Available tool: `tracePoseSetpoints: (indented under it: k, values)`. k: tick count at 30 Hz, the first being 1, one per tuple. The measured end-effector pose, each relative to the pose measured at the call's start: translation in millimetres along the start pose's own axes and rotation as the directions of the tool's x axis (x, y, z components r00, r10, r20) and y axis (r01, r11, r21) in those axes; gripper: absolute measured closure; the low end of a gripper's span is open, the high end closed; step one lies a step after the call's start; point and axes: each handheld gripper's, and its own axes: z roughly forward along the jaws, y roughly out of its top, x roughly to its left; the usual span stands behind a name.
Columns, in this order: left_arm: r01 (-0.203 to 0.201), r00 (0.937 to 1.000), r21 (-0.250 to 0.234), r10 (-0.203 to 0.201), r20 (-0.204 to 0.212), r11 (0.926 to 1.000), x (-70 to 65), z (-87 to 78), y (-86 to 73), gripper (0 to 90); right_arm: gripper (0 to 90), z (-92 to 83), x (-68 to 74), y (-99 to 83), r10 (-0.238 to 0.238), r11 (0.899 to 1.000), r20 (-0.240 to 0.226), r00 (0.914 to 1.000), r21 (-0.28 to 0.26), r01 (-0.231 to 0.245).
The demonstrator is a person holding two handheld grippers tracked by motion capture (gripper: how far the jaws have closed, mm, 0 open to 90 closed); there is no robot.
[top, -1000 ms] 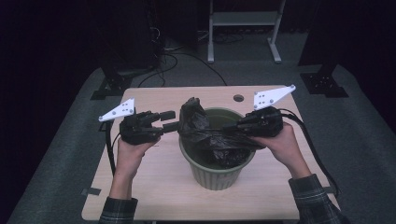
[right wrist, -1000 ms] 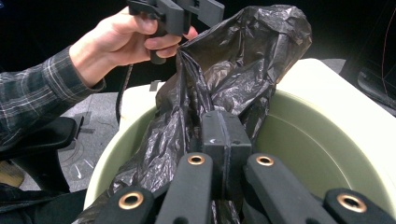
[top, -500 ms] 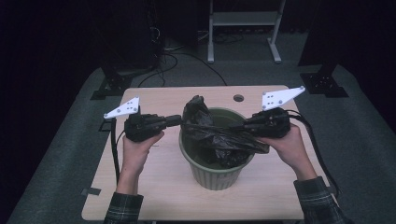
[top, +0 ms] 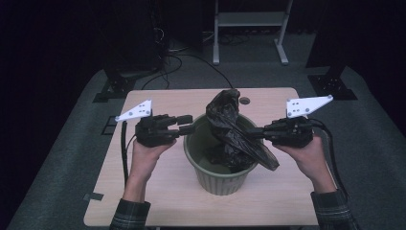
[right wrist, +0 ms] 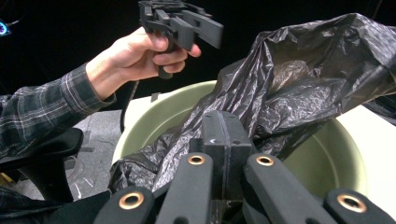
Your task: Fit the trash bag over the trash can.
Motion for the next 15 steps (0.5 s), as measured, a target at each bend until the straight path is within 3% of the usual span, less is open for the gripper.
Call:
tracePoseSetpoints:
  k: [4,7,9,10,12,13,15]
  values:
    - [-0.031,0.9991,0.061,0.033,-0.025,0.9976,-6.1,20.3,4.5,40.7,90.0,1.9,-0.2,1.4,0.000,1.000,-0.012,0.9999,-0.015,0.000]
    - [-0.023,0.9989,0.100,0.027,-0.039,0.9948,-3.7,28.9,4.8,37.4,90.0,2.7,-0.2,2.5,0.001,1.000,-0.016,0.9999,-0.018,-0.002]
    - [-0.034,0.9986,0.126,0.039,-0.035,0.9915,-2.7,31.8,4.5,42.8,90.0,2.3,0.1,2.7,-0.002,1.000,-0.018,0.9998,-0.022,0.001]
    - [-0.046,0.9981,0.134,0.051,-0.035,0.9899,-2.5,33.3,4.6,50.7,90.0,1.7,0.2,2.7,-0.001,1.000,-0.019,0.9998,-0.023,0.001]
    - [-0.048,0.9961,0.164,0.059,-0.065,0.9853,-0.4,38.0,5.5,55.7,90.0,0.0,1.0,3.0,-0.003,1.000,-0.027,0.9996,-0.031,0.002]
    - [-0.046,0.9958,0.171,0.058,-0.070,0.9842,0.7,39.4,5.6,54.0,90.0,-0.7,1.3,3.3,-0.003,0.999,-0.028,0.9996,-0.034,0.002]
    - [-0.032,0.9935,0.179,0.051,-0.102,0.9833,1.3,41.7,5.2,41.6,90.0,-3.1,2.2,3.8,-0.005,0.999,-0.028,0.9996,-0.040,0.004]
